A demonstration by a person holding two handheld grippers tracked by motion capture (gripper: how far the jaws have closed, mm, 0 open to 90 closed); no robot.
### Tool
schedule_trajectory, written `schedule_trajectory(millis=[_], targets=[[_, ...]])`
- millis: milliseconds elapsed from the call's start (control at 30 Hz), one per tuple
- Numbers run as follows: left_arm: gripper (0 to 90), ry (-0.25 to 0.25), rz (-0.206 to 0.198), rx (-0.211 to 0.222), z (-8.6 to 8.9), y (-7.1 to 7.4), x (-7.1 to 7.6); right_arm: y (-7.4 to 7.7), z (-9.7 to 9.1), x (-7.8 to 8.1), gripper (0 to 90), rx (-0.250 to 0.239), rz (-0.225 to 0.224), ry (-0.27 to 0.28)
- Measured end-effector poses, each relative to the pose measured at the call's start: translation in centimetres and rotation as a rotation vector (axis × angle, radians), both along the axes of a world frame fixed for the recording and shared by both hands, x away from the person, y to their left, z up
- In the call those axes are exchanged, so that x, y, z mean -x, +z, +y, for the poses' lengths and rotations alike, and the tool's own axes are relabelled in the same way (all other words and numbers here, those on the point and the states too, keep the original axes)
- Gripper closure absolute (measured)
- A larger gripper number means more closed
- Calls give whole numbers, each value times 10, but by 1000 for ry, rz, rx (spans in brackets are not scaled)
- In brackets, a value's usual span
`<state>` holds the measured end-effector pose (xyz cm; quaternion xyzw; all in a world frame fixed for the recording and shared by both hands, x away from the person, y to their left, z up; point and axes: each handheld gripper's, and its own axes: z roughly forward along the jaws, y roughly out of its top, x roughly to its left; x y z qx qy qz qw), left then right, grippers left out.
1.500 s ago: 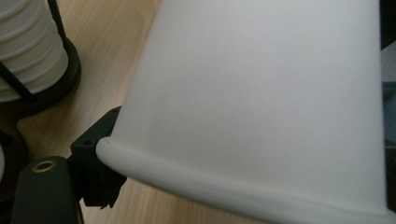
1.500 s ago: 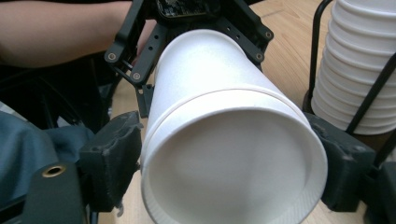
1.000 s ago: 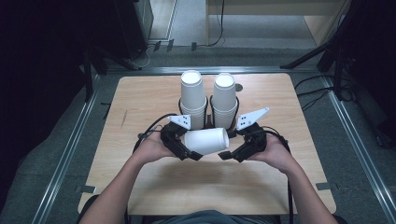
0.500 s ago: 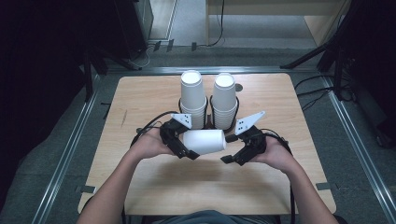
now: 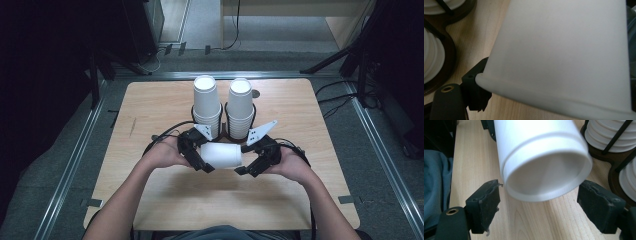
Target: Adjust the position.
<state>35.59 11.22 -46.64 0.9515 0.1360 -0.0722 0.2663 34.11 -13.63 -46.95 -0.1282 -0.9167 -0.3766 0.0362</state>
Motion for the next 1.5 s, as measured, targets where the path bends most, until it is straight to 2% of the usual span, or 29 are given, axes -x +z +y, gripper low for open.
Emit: schedule_trajectory(millis=[267,433,567,767,900,933,1000,1067,1100,1133,1267,1333,1367,1500], targets=[[129,-12,2,-70,-12,-8,3,-2,9,1,185,10,-15,14],[128,-32,-7,-77,-17,-7,6,-3,16,2,185,29,-37,36],[126,-42,-7,-92,-21,-9,9,-7,27,3,204,47,-16,68],[122,-48,-9,-108,-24,-11,10,-10,35,5,218,79,-20,84],[107,-44,-10,-114,-24,-9,12,-9,35,7,227,77,-47,99],[102,-44,-33,-108,-23,-8,13,-8,35,7,226,76,-43,99],[82,-18,-45,-57,-19,-6,12,-6,33,7,223,60,-57,89],[67,-5,-45,-40,-17,-5,11,-4,31,7,224,56,-57,79],[43,3,-49,-17,-15,-4,10,-3,29,6,223,49,-62,75],[31,16,-53,28,-11,0,10,-1,25,5,223,35,-70,64],[15,50,-66,57,-8,2,10,2,19,3,223,7,-71,49],[16,48,-76,72,-5,4,11,4,16,3,223,-10,-65,37],[16,42,-66,88,-4,4,11,6,13,2,223,-23,-66,29],[17,47,-76,141,-1,6,13,8,9,1,224,-36,-52,19]])
